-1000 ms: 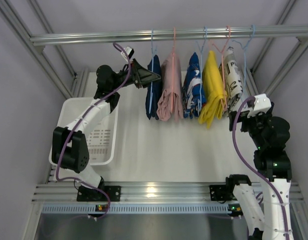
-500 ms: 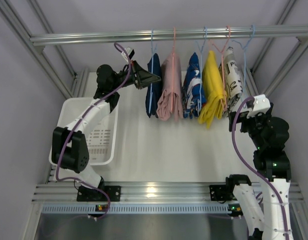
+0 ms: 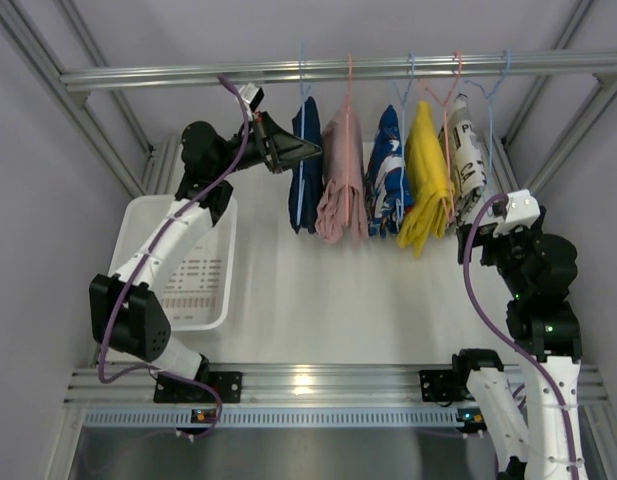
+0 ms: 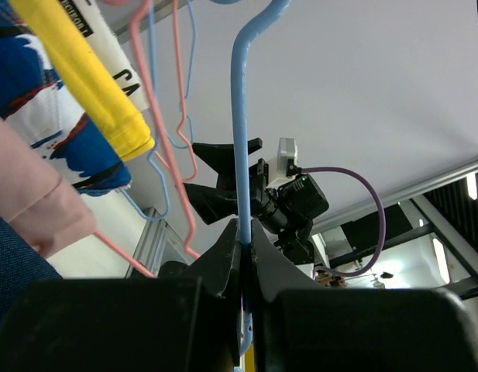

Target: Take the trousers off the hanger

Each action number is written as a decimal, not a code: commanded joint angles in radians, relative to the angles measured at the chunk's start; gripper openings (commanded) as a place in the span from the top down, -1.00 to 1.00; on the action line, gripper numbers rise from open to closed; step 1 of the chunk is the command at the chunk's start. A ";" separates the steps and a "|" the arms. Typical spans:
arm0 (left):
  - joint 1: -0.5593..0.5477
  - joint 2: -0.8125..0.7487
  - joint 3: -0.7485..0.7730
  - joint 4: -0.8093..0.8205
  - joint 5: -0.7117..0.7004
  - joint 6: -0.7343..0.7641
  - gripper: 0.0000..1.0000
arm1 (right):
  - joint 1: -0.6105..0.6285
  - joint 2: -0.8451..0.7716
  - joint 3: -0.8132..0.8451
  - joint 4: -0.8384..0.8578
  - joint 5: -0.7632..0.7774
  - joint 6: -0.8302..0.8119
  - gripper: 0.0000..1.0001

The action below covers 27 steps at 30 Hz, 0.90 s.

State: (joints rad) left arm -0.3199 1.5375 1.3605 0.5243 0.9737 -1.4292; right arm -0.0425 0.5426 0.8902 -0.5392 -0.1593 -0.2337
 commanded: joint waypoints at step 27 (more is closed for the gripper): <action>-0.054 -0.531 -0.238 -0.276 -0.174 0.412 1.00 | 0.004 0.135 0.246 0.204 -0.474 0.480 -0.71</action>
State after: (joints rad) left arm -0.3721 1.0542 1.1370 0.2176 0.8589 -1.1378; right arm -0.0418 0.6399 1.0760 -0.4610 -0.5220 0.0650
